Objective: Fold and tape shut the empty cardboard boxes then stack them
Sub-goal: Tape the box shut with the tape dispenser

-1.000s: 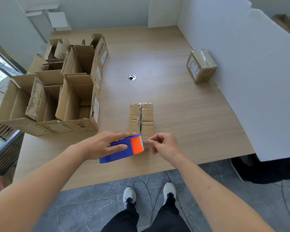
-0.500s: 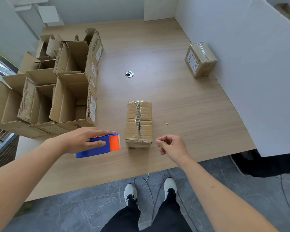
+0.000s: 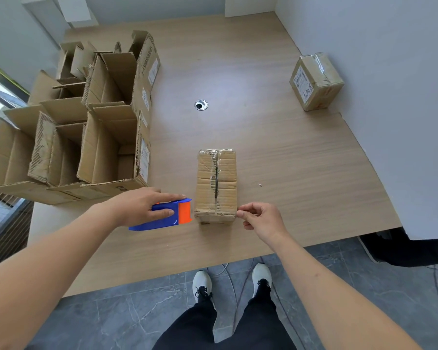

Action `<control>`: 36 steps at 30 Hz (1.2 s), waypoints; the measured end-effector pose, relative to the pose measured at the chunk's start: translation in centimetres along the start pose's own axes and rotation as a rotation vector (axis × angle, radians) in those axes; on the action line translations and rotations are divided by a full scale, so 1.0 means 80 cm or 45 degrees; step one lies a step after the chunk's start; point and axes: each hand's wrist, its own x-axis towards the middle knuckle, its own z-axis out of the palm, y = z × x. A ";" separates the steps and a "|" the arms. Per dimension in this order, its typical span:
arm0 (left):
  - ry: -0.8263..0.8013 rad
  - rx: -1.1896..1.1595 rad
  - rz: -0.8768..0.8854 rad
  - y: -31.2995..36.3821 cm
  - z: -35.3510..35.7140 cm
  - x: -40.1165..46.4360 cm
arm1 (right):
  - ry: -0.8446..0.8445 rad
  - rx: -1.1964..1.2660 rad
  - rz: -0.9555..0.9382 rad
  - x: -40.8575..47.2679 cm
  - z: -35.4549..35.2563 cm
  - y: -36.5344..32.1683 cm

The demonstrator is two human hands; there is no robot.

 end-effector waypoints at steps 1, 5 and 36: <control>-0.001 0.002 0.004 0.002 0.000 0.003 | -0.005 -0.015 -0.001 0.003 -0.001 0.001; -0.012 -0.021 -0.002 0.001 0.004 0.010 | 0.058 -0.399 -0.237 0.000 -0.016 -0.009; 0.273 -0.543 0.041 0.059 0.078 0.053 | -0.036 -1.422 -0.584 0.053 0.013 -0.030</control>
